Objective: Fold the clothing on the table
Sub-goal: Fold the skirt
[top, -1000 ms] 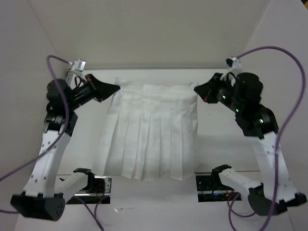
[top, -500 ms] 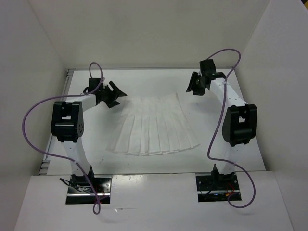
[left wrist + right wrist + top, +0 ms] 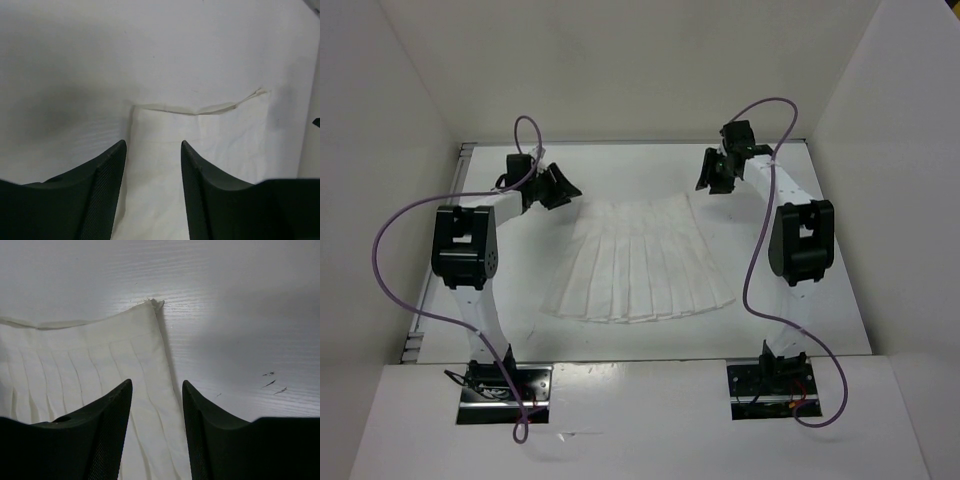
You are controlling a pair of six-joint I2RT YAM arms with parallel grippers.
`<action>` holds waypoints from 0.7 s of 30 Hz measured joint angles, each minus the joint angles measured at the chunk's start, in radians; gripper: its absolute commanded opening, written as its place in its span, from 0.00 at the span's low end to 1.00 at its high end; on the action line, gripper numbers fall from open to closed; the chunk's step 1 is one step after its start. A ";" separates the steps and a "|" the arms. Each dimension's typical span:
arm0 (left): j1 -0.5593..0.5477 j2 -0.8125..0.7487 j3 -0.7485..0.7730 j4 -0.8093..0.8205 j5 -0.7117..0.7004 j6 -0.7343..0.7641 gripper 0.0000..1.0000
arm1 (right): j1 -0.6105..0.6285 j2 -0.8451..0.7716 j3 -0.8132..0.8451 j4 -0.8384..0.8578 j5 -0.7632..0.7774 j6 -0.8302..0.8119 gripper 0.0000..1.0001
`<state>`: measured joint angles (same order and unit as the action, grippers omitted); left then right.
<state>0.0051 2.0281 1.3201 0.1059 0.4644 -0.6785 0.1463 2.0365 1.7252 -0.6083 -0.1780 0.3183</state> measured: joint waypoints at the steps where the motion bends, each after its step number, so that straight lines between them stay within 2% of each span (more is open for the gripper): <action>1: 0.000 0.013 0.015 -0.012 0.001 0.024 0.53 | 0.002 0.005 0.000 -0.005 -0.003 -0.002 0.50; 5: 0.000 0.076 0.083 -0.035 0.034 0.105 0.57 | 0.022 0.005 0.013 -0.010 -0.013 -0.013 0.50; 12: 0.001 0.159 0.134 -0.075 0.132 0.181 0.57 | 0.050 0.005 0.018 -0.015 -0.021 -0.031 0.50; 16: 0.001 0.169 0.136 -0.085 0.165 0.211 0.42 | 0.050 0.005 0.018 -0.017 -0.019 -0.033 0.50; 21: 0.002 0.209 0.175 -0.101 0.218 0.230 0.32 | 0.050 0.032 0.065 -0.032 -0.016 -0.048 0.50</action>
<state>0.0067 2.2372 1.4948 0.0048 0.6827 -0.4480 0.1967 2.0682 1.7901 -0.6403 -0.1936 0.2707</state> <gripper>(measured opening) 0.351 0.503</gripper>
